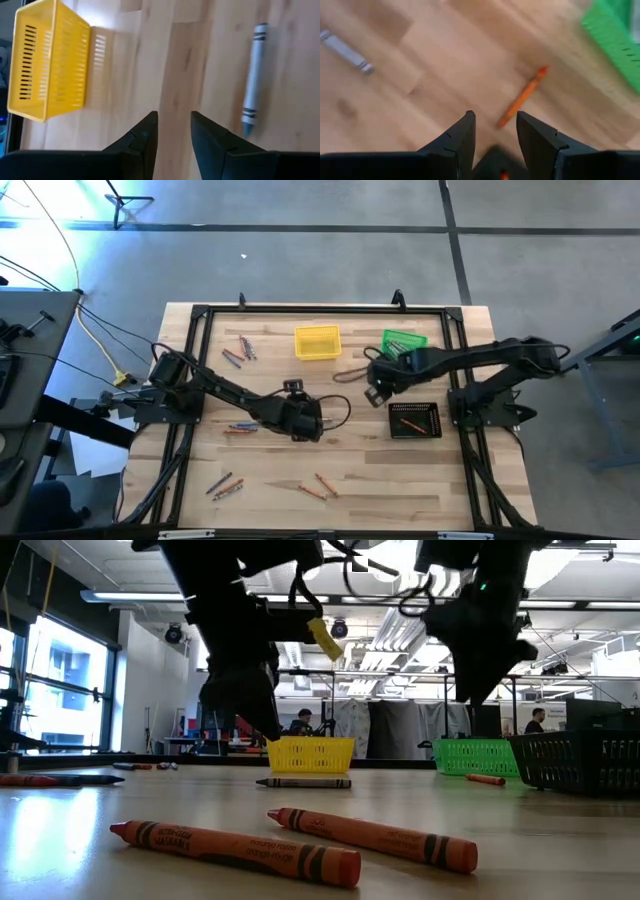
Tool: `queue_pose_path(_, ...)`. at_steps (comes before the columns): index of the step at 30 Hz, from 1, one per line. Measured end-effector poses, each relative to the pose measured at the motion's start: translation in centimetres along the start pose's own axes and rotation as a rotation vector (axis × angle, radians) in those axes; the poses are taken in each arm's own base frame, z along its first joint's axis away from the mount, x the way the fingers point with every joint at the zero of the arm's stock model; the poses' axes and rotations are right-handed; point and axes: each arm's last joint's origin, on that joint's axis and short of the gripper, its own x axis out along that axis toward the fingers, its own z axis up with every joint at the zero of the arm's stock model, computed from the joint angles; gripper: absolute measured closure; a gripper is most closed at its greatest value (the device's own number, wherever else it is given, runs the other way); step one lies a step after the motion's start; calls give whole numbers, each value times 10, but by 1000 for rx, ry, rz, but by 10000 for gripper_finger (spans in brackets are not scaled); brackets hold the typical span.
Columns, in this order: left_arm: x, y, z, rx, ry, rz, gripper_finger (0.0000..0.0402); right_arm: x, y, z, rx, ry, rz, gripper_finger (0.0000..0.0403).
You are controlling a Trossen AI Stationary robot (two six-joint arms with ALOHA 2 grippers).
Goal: Sort crayons
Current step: Put the orange crayon into the black basket
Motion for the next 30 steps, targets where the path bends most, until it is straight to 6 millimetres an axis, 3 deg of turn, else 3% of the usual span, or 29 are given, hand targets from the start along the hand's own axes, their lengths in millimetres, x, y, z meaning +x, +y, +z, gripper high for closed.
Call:
queue_pose_path(14, -9, -12, -5, 40, -1, -10, 300, 61, -31, 38, 97, 252, -84, 265)
queue_pose_path(30, -9, -11, -8, 61, 24, -2, 300, 106, -27, 39, 72, 426, -14, 265)
